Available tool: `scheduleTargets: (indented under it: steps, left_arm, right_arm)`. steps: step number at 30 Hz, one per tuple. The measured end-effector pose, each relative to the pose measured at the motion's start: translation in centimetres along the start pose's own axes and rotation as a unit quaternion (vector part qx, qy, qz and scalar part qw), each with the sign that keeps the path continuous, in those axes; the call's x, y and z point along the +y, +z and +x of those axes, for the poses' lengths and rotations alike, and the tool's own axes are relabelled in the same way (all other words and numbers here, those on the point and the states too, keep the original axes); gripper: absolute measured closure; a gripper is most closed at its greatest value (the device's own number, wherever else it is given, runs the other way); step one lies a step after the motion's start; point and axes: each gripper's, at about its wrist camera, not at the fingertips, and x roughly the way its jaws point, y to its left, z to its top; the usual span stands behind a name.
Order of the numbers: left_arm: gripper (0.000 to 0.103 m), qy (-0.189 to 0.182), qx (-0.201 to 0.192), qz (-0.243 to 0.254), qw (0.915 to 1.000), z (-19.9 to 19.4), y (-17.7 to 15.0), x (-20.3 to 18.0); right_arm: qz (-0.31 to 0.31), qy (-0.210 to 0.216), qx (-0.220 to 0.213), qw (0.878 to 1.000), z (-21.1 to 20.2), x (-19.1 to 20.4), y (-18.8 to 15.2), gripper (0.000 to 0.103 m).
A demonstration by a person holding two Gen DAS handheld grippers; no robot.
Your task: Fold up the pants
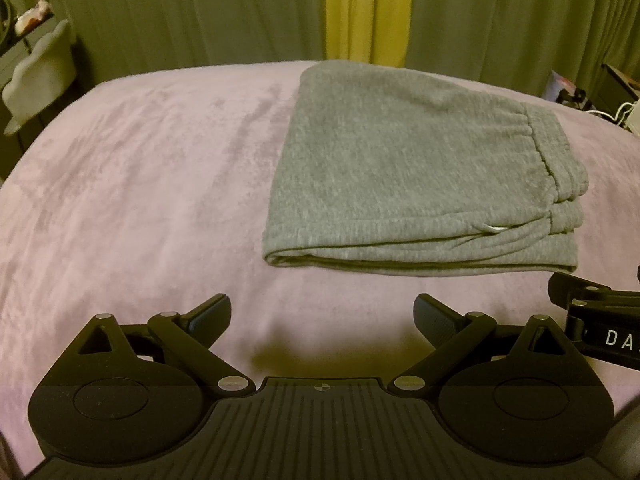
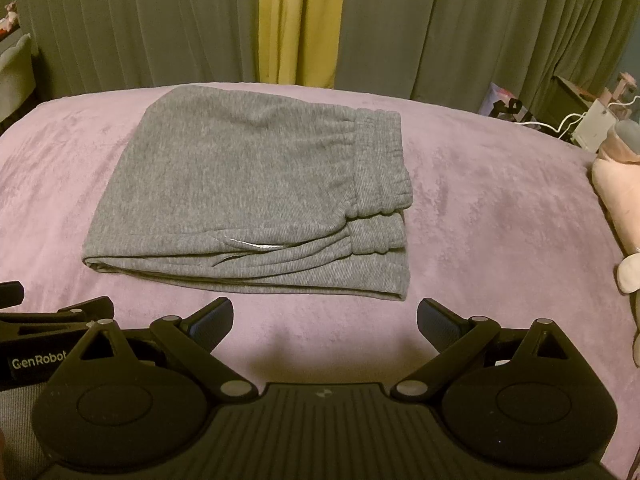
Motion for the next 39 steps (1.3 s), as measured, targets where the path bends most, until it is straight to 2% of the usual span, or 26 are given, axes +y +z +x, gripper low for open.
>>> scheduleTargets:
  steps: [31,39]
  left_arm:
    - [0.002,0.000,0.004,-0.003,1.0000,0.44,0.16,0.08]
    - [0.002,0.001,-0.011,0.001,0.9999,0.24,-0.04,0.04]
  right_arm:
    - [0.001,0.000,0.003,1.000,0.26,-0.04,-0.19,0.004]
    - [0.001,0.001,0.000,1.000,0.30,-0.07,-0.26,0.004]
